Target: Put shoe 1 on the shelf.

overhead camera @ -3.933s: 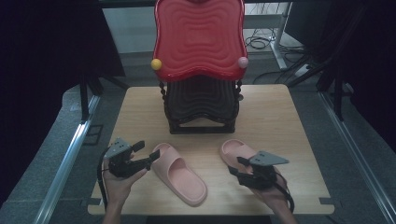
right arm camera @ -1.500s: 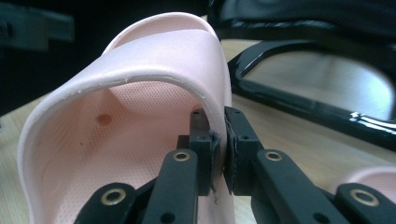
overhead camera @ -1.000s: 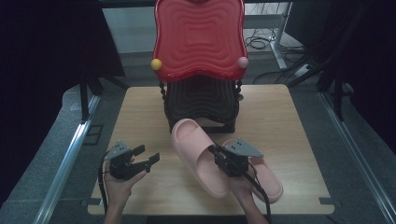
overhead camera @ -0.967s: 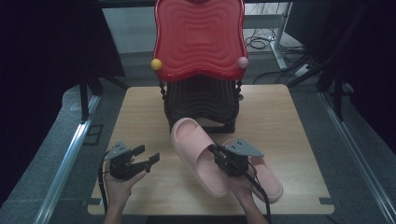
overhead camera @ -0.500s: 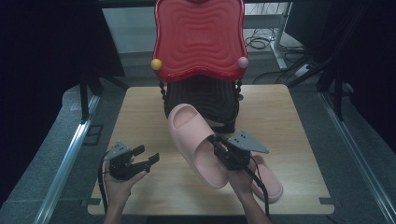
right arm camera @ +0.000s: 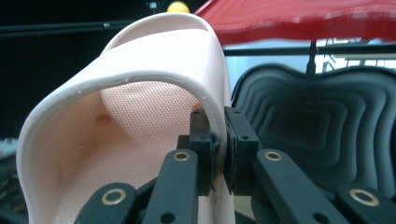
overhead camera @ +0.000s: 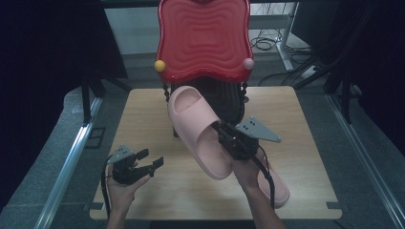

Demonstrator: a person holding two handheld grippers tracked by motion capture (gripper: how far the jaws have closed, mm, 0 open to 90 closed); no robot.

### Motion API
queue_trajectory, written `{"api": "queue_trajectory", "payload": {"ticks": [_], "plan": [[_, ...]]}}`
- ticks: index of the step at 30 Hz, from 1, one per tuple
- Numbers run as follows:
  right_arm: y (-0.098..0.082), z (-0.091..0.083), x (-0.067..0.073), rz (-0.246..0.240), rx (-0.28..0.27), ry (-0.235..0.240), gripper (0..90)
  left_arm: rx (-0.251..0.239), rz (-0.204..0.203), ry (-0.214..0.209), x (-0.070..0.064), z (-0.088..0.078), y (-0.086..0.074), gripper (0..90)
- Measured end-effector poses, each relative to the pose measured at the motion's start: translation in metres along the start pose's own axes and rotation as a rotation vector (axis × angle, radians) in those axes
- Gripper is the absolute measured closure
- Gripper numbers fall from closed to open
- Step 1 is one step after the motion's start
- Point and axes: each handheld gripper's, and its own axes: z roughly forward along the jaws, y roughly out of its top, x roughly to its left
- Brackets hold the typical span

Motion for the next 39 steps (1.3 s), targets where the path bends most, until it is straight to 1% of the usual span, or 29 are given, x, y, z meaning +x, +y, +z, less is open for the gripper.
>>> {"api": "queue_trajectory", "payload": {"ticks": [9,13,16,19,21,29,30,35,39], "plan": [[0.025,0.011,0.001,-0.010,-0.028,-0.010,83.1,-0.004,-0.005,-0.002,0.002,-0.002,0.000,24.0],[0.035,0.017,-0.001,-0.023,-0.026,-0.022,83.2,-0.006,-0.008,0.001,0.004,-0.003,0.000,23.9],[0.040,0.023,-0.001,-0.017,-0.022,-0.026,83.1,-0.004,-0.008,0.001,0.004,-0.002,0.000,24.0],[0.046,0.028,0.001,-0.035,-0.018,-0.027,83.1,0.004,-0.008,-0.001,0.003,-0.001,-0.001,23.8],[0.050,0.031,0.002,-0.037,-0.020,-0.025,83.1,0.003,-0.010,-0.001,0.004,-0.001,-0.001,23.7],[0.058,0.040,0.005,-0.061,-0.016,-0.034,83.1,0.011,-0.011,-0.003,0.003,0.001,-0.002,23.3],[0.060,0.042,0.005,-0.070,-0.015,-0.037,83.1,0.014,-0.010,-0.004,0.003,0.001,-0.002,23.3],[0.065,0.047,0.000,-0.073,-0.007,-0.054,83.1,0.028,-0.007,-0.008,0.002,0.005,-0.003,23.3],[0.066,0.048,-0.004,-0.069,-0.007,-0.066,83.1,0.034,-0.006,-0.007,0.002,0.006,-0.004,23.2]]}}
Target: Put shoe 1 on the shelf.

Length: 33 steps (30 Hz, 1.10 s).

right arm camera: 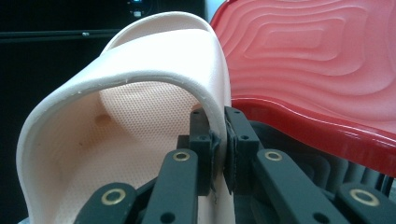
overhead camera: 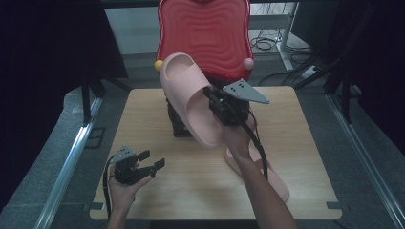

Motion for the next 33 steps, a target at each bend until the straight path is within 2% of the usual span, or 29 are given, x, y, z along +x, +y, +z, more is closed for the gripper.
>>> {"api": "queue_trajectory", "payload": {"ticks": [17,26,33], "plan": [[0.006,0.007,-0.004,-0.006,0.007,-0.021,83.1,0.015,0.004,0.000,-0.001,0.004,-0.002,22.2],[0.005,0.013,-0.009,0.010,0.013,-0.034,83.0,0.046,0.007,-0.008,-0.001,0.010,-0.004,21.5],[0.004,0.017,-0.009,-0.001,0.019,-0.041,82.8,0.079,0.021,-0.022,-0.006,0.019,-0.006,21.1]]}}
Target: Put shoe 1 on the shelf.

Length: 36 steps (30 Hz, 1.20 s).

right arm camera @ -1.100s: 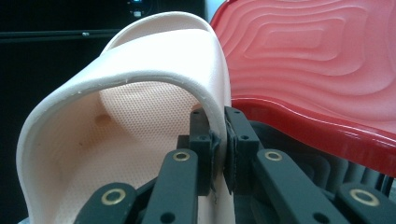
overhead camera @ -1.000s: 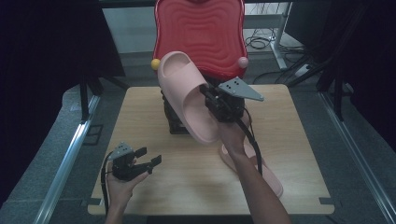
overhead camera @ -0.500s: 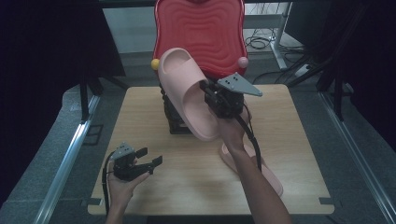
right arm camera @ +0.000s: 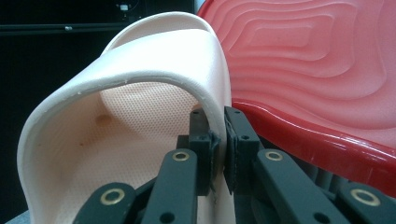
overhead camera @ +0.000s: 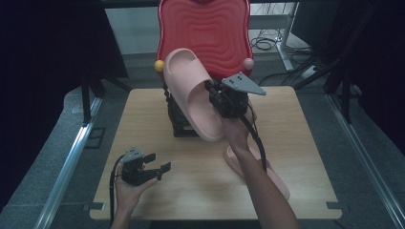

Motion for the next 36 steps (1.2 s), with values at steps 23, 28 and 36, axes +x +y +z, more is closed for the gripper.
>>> {"api": "queue_trajectory", "payload": {"ticks": [23,28,36], "plan": [[0.0019,0.0060,-0.0033,-0.006,0.002,-0.009,82.7,0.033,0.016,-0.011,-0.0034,0.0074,-0.0021,20.4],[0.0051,0.0054,-0.0005,-0.010,-0.001,-0.007,82.7,0.034,0.017,-0.013,-0.0040,0.0079,-0.0023,20.4],[0.0085,0.0057,0.0013,-0.017,-0.004,-0.008,82.6,0.035,0.019,-0.016,-0.0044,0.0080,-0.0024,20.2]]}}
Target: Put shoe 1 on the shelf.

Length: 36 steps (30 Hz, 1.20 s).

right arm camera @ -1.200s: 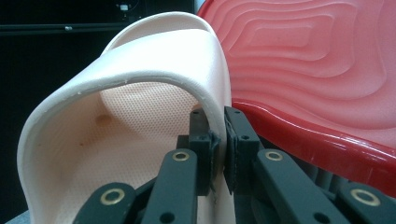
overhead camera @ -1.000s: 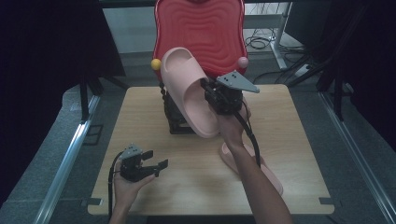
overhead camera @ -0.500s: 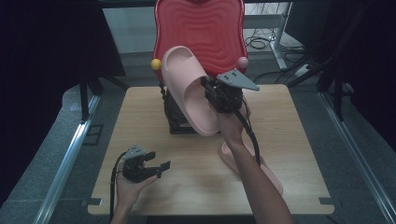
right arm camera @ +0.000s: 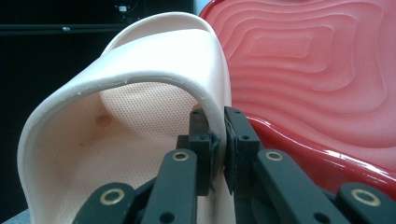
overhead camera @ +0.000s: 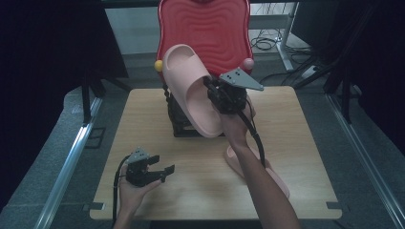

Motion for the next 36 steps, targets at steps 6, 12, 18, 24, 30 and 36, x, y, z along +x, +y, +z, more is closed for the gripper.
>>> {"api": "queue_trajectory", "payload": {"ticks": [6,12,18,24,30,36], "plan": [[0.0012,0.0008,0.0007,-0.003,0.000,0.002,82.6,0.008,0.003,-0.005,0.0000,0.0019,-0.0006,20.0],[0.0035,0.0012,0.0007,-0.007,0.001,0.001,82.6,0.003,-0.002,-0.011,0.0003,0.0012,-0.0005,19.9],[0.0037,0.0023,0.0004,-0.004,0.002,-0.001,82.6,0.005,0.000,-0.012,0.0004,0.0013,-0.0007,19.7],[0.0045,0.0025,0.0007,-0.011,0.007,0.004,82.6,0.016,-0.001,-0.014,0.0015,0.0030,-0.0015,19.2],[0.0009,0.0032,-0.0008,-0.008,0.014,-0.002,82.6,0.030,-0.001,-0.020,0.0011,0.0061,-0.0025,18.3],[-0.0001,0.0036,-0.0016,-0.009,0.017,-0.004,82.6,0.034,-0.003,-0.023,0.0014,0.0069,-0.0026,18.2]]}}
